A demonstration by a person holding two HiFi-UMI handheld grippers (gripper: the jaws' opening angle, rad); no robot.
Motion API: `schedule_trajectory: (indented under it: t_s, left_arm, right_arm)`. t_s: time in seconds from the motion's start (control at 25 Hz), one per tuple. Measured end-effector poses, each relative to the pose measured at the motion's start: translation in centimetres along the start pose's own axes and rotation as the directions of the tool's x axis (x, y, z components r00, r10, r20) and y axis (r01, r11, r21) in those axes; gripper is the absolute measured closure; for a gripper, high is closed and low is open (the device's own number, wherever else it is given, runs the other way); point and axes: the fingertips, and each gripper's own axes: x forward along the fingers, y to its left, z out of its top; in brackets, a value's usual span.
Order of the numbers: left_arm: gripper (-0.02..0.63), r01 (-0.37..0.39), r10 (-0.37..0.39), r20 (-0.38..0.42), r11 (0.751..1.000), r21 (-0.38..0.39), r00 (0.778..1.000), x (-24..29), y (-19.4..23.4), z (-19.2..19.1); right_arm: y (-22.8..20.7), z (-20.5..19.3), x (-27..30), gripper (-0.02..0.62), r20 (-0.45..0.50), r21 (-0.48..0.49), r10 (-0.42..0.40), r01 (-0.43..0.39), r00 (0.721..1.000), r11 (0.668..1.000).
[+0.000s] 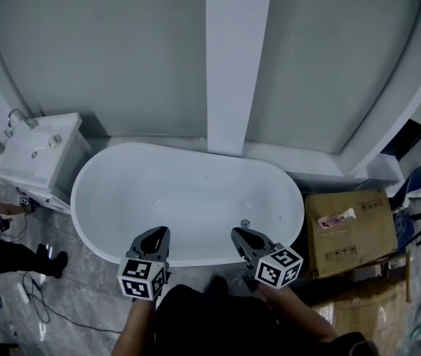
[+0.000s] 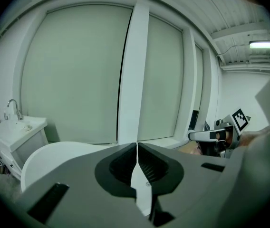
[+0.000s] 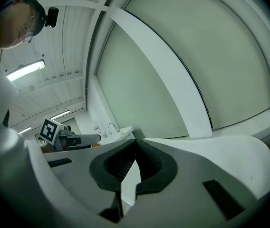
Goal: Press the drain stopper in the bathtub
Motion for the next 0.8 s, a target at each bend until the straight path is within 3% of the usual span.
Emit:
schedule_trajectory:
  t_s: [0.44, 0.8]
  left_arm:
    - [0.583, 0.057, -0.058, -0.007, 0.998, -0.03, 0.998, 6.9, 6.7, 2.4]
    - [0.581, 0.15, -0.146, -0.058, 0.986, 0.074, 0.988, 12.2, 13.0, 3.0]
  right_arm:
    - [-2.8, 0.4, 7.5, 0.581, -0.068, 0.023, -0.052, 0.053, 0.996, 0.998]
    - [-3.3, 0.5, 16.3, 0.581, -0.112, 0.007, -0.122, 0.124, 0.986, 0.992]
